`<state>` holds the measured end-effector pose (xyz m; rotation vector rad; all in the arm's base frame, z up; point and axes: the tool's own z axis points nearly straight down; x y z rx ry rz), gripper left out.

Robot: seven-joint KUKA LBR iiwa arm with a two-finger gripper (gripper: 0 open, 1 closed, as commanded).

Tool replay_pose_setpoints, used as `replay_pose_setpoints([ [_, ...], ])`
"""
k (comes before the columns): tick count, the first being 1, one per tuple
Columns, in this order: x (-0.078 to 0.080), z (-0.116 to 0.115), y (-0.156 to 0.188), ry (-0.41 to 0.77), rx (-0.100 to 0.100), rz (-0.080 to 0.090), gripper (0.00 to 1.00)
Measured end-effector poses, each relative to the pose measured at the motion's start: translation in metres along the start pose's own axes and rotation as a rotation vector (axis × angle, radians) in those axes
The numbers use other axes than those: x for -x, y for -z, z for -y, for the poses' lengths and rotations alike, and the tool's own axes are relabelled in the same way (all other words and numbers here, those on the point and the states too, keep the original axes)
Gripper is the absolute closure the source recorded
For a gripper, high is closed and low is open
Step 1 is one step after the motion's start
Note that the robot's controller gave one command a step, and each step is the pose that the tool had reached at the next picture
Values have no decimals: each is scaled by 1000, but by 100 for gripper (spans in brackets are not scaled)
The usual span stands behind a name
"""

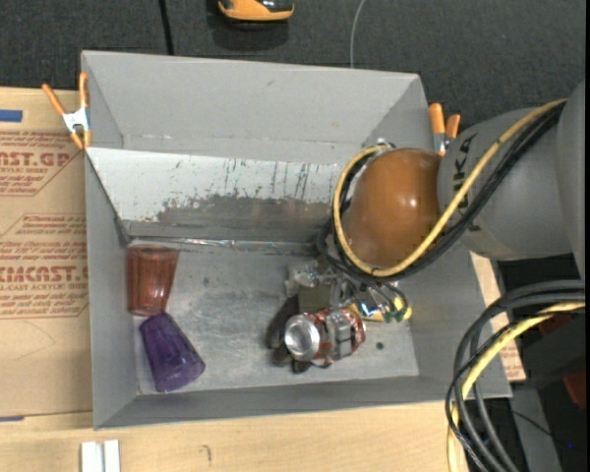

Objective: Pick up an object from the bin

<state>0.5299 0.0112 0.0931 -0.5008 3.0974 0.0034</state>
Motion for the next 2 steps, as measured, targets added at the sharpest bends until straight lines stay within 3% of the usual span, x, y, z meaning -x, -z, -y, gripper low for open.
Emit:
replay_pose_setpoints([
  [1,-3,1,-11,2,1,-3,0],
  [2,32,32,-13,-102,0,0,100],
])
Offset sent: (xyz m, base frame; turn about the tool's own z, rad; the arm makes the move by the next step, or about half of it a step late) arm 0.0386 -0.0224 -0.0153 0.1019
